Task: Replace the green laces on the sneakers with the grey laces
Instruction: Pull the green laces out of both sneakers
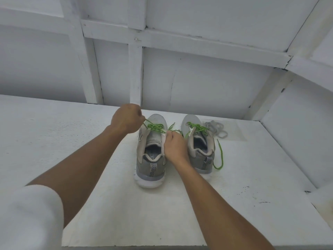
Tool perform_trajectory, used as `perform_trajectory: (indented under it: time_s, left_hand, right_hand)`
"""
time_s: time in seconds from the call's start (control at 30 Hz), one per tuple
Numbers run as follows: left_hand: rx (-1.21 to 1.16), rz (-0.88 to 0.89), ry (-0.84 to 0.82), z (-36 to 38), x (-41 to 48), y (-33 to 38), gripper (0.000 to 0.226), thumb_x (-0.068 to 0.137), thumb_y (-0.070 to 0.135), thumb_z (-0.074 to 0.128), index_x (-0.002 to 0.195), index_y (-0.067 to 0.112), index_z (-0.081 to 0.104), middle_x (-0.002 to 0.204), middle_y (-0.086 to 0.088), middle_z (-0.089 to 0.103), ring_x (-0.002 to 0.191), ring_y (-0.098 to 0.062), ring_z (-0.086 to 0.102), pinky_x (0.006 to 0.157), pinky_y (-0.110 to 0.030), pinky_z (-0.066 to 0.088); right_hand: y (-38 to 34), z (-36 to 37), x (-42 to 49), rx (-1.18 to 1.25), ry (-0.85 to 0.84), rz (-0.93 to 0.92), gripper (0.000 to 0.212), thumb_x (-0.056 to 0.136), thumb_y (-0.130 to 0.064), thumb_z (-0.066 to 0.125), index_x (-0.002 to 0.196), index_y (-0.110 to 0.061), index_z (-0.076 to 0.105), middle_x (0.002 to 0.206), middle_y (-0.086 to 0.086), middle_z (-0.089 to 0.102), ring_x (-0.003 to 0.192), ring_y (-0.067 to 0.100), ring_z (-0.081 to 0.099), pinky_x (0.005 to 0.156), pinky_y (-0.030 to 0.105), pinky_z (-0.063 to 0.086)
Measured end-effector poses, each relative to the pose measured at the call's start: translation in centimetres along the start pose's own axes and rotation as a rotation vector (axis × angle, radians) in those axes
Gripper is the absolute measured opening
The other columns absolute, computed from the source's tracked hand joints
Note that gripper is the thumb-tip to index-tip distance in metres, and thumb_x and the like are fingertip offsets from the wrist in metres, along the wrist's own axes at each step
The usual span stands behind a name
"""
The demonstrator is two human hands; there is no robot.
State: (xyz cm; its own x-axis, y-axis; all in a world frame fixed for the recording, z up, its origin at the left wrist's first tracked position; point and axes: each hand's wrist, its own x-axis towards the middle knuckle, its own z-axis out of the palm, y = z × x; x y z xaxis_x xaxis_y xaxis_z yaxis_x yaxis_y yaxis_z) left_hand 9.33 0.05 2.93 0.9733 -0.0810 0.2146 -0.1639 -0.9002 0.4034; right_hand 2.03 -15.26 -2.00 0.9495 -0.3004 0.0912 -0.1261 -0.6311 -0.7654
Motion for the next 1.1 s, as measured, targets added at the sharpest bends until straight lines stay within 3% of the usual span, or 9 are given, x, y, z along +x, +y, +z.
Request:
perform_trajectory:
  time_s: [0.1, 0.2, 0.3, 0.4, 0.5, 0.7, 0.83, 0.97, 1.1]
  left_hand:
    - [-0.021, -0.004, -0.011, 0.1, -0.1, -0.6, 0.027, 0.092, 0.021, 0.055, 0.112, 0.007, 0.064, 0.116, -0.011, 0.065, 0.107, -0.031, 0.058, 0.088, -0.038, 0.049]
    - [-0.132, 0.18, -0.048, 0.6, -0.6, 0.8, 0.036, 0.095, 0.03, 0.054, 0.127, 0.014, 0.058, 0.13, -0.005, 0.06, 0.118, -0.026, 0.054, 0.099, -0.039, 0.043]
    - [0.116, 0.338, -0.19, 1.7, -1.0, 2.7, 0.031, 0.092, 0.043, 0.055, 0.115, 0.026, 0.067, 0.123, 0.001, 0.061, 0.123, -0.022, 0.044, 0.099, -0.041, 0.034]
    - [0.208, 0.359, -0.235, 2.2, -1.1, 3.1, 0.027, 0.094, 0.039, 0.053, 0.11, 0.025, 0.07, 0.12, 0.0, 0.059, 0.126, -0.021, 0.037, 0.099, -0.041, 0.029]
    - [0.237, 0.362, -0.13, 0.6, -0.2, 2.4, 0.026, 0.096, 0.033, 0.053, 0.11, 0.017, 0.069, 0.125, -0.004, 0.057, 0.125, -0.025, 0.041, 0.102, -0.042, 0.033]
    - [0.182, 0.091, 0.117, -4.7, 3.0, -1.5, 0.03, 0.096, 0.028, 0.053, 0.111, 0.008, 0.069, 0.114, -0.016, 0.062, 0.108, -0.037, 0.053, 0.093, -0.048, 0.046]
    - [0.071, 0.118, 0.042, -3.3, 1.5, -1.0, 0.046, 0.095, 0.038, 0.056, 0.134, 0.015, 0.051, 0.135, -0.015, 0.052, 0.125, -0.036, 0.044, 0.104, -0.046, 0.038]
    - [0.143, 0.335, -0.178, -0.3, -0.5, 1.8, 0.047, 0.092, 0.041, 0.058, 0.135, 0.024, 0.051, 0.139, -0.005, 0.049, 0.134, -0.026, 0.036, 0.109, -0.043, 0.031]
    - [0.131, 0.391, -0.273, 1.7, -1.1, 3.0, 0.035, 0.092, 0.034, 0.058, 0.126, 0.024, 0.058, 0.123, -0.001, 0.06, 0.118, -0.023, 0.05, 0.101, -0.039, 0.038]
  right_hand:
    - [-0.1, 0.1, 0.0, -0.011, -0.01, 0.012, 0.042, 0.105, -0.029, 0.029, 0.103, -0.001, 0.06, 0.108, 0.02, 0.061, 0.102, 0.033, 0.054, 0.072, 0.028, 0.03]
    - [-0.1, 0.1, -0.1, -0.004, -0.003, 0.013, 0.042, 0.105, -0.029, 0.028, 0.105, -0.002, 0.059, 0.11, 0.02, 0.061, 0.101, 0.033, 0.055, 0.072, 0.028, 0.029]
    - [-0.1, 0.2, -0.2, 0.005, -0.002, 0.01, 0.042, 0.105, -0.028, 0.028, 0.106, -0.001, 0.059, 0.111, 0.021, 0.061, 0.102, 0.033, 0.055, 0.071, 0.027, 0.029]
    - [-0.1, 0.1, -0.2, 0.0, 0.006, 0.008, 0.042, 0.105, -0.027, 0.028, 0.106, 0.0, 0.059, 0.111, 0.021, 0.061, 0.103, 0.034, 0.055, 0.071, 0.028, 0.028]
    - [-0.1, 0.1, -0.3, 0.003, 0.015, 0.004, 0.042, 0.105, -0.028, 0.028, 0.106, -0.001, 0.06, 0.109, 0.019, 0.062, 0.1, 0.031, 0.056, 0.069, 0.027, 0.028]
    - [-0.1, 0.0, -0.5, 0.012, 0.013, 0.011, 0.043, 0.105, -0.031, 0.028, 0.106, -0.002, 0.059, 0.109, 0.019, 0.062, 0.1, 0.032, 0.057, 0.071, 0.028, 0.031]
    - [-0.1, 0.0, -0.5, 0.01, 0.011, 0.007, 0.043, 0.105, -0.031, 0.027, 0.108, -0.002, 0.059, 0.11, 0.019, 0.062, 0.102, 0.033, 0.056, 0.071, 0.028, 0.031]
    - [-0.2, 0.0, -0.5, 0.002, 0.013, 0.004, 0.043, 0.105, -0.03, 0.027, 0.107, -0.002, 0.059, 0.109, 0.019, 0.062, 0.101, 0.032, 0.056, 0.071, 0.028, 0.03]
    - [-0.2, 0.0, -0.5, 0.002, 0.017, 0.005, 0.042, 0.105, -0.03, 0.028, 0.107, -0.002, 0.059, 0.109, 0.019, 0.062, 0.103, 0.033, 0.056, 0.072, 0.028, 0.031]
